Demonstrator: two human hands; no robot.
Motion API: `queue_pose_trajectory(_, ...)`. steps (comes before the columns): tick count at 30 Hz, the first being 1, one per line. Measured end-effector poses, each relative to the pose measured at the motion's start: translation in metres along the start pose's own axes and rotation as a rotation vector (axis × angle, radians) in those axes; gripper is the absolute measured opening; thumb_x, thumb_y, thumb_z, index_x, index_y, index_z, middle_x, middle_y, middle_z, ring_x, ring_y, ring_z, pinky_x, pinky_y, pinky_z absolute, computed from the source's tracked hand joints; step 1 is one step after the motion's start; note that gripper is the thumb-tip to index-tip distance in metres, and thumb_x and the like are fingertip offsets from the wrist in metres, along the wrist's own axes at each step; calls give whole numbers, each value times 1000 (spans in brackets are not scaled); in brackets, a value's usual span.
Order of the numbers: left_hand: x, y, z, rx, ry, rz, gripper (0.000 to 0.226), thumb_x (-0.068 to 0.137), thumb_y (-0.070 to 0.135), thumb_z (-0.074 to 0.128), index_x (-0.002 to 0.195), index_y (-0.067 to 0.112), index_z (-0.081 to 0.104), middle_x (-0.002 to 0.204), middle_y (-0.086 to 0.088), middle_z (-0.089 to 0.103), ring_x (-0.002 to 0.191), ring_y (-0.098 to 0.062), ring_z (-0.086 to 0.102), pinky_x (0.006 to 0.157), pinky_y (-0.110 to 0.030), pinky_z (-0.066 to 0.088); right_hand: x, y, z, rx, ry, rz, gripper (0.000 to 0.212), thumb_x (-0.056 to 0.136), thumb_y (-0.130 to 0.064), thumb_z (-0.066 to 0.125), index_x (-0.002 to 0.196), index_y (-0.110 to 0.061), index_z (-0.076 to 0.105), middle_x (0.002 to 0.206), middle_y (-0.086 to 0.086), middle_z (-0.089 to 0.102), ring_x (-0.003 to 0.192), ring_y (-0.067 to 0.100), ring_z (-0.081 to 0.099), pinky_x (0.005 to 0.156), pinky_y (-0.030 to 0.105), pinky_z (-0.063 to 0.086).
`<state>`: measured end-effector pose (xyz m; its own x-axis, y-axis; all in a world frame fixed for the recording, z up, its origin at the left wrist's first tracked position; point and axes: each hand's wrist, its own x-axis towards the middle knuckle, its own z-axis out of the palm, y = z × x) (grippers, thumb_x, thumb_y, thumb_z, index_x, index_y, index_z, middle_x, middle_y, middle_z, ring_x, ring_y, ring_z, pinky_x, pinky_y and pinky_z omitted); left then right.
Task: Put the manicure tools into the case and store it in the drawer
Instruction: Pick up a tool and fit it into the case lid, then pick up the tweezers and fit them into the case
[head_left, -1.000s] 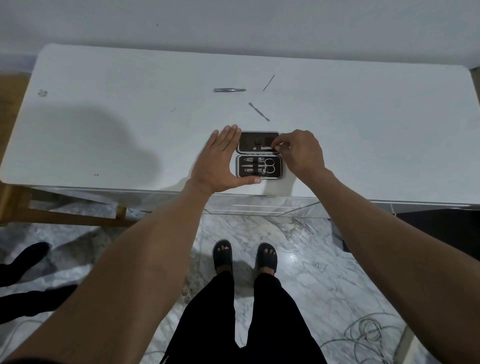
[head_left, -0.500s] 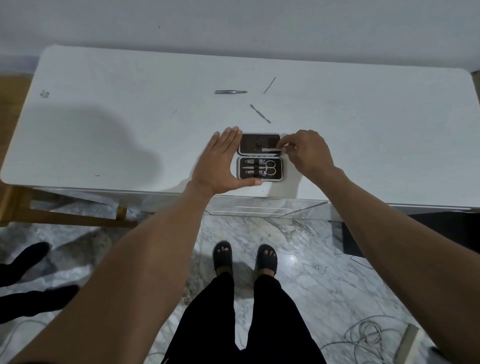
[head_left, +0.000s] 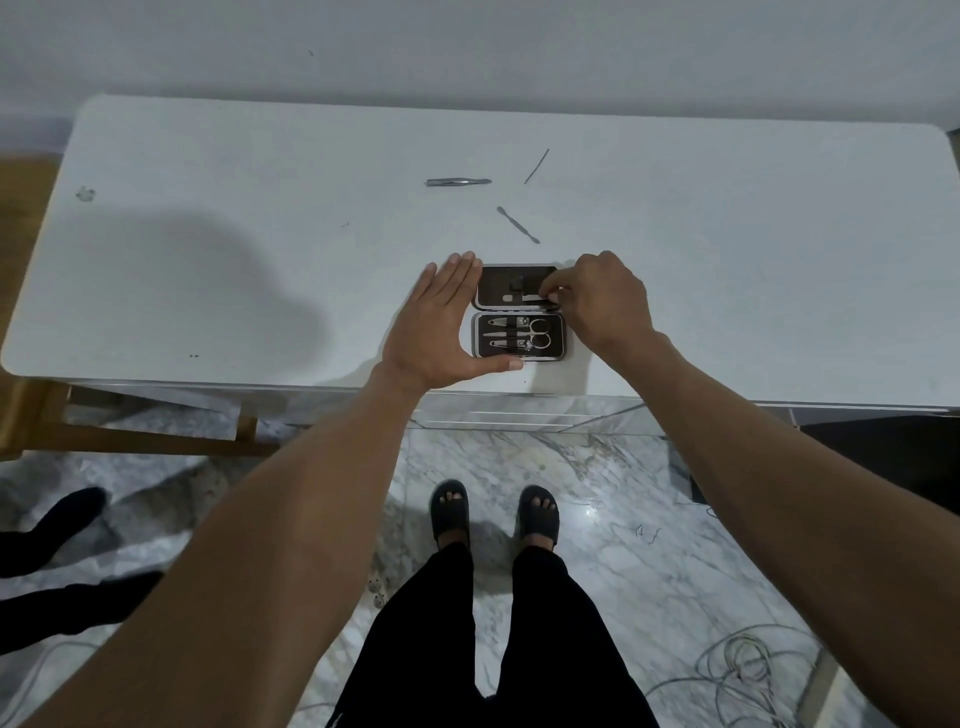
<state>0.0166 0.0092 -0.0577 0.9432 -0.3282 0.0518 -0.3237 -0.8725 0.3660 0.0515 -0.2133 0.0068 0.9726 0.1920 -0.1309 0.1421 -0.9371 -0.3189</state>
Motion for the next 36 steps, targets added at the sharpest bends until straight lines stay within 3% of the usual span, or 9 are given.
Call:
queue_pose_trajectory(9,0,0,-1,-9,-15,-10,135,71,99,45,164,5,21,173,-8,20,162,-20,12,132,-46,10,0,-13,7,-19,34,-25,28,92,-16,52,105,-29,75,99,5,66,104,27,51,67,31,39)
queue_pose_trajectory(20,0,1,-2,-19,8,-3,133,71,97,48,163,4,23,172,-10,23,161,-21,15,132,-45,11,10,-17,0,62,-12,3,24,89,-18,57,102,-27,76,97,4,72,104,26,56,76,36,49)
queue_pose_trajectory(27,1,-1,-1,-2,8,1,132,72,97,49,163,3,25,172,-10,24,161,-22,16,132,-45,11,44,-18,-14,148,88,92,15,88,-28,63,99,-27,74,94,-2,73,101,22,60,78,36,52)
queue_pose_trajectory(36,3,-4,0,-2,-16,6,133,72,97,46,163,2,25,172,-11,22,161,-22,15,131,-48,14,110,-36,-7,282,142,85,19,86,-30,66,102,-24,74,96,-4,74,98,18,64,81,33,52)
